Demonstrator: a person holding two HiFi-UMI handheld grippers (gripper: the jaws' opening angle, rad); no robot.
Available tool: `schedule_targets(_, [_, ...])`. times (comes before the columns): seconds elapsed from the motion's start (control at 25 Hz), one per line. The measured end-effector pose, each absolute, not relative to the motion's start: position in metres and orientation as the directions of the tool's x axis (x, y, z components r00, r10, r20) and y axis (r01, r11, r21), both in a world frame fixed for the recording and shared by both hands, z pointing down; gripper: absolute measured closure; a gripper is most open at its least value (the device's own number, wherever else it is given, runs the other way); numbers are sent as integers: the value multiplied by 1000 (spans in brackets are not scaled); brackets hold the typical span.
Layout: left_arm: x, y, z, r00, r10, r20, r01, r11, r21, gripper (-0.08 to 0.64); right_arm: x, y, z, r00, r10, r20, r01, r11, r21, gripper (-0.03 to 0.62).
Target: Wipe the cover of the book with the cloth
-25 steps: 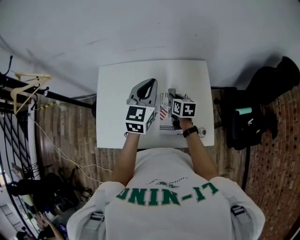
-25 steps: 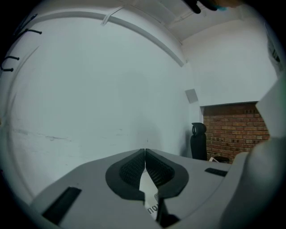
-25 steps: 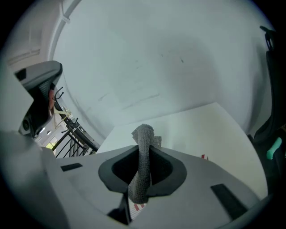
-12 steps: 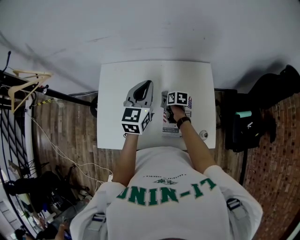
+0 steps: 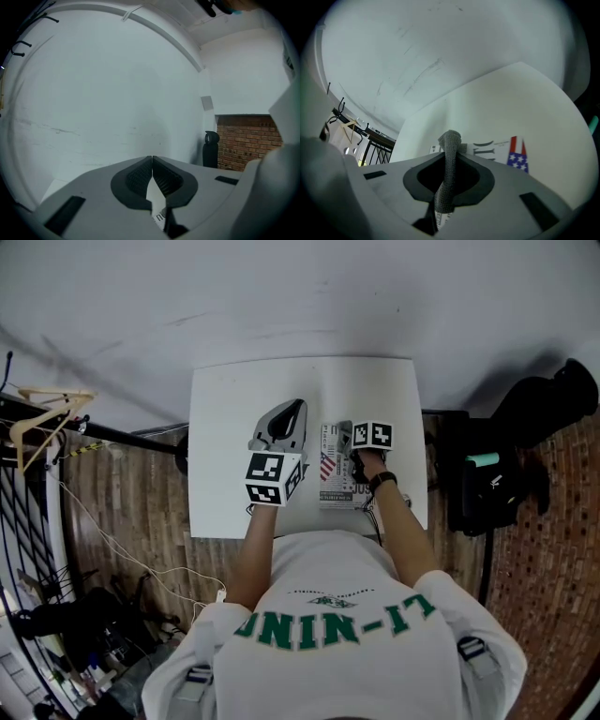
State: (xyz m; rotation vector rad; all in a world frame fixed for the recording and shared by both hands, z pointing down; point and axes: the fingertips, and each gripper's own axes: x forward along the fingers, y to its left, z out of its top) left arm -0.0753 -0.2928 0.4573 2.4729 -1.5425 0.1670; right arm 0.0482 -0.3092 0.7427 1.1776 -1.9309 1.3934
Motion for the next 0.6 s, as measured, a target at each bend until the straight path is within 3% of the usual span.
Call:
schedule_targets(0.32, [-53,-287,464,477,-851,220,-879,-458,134,543,141,-305,743,-442,-438,783,-869,-6,-494,545])
schedule_targets(0.6, [-52,-286,461,482,-849,217,-876,-467,120,543,150,-303,742,-422,-447,789,-873,-34,-486,545])
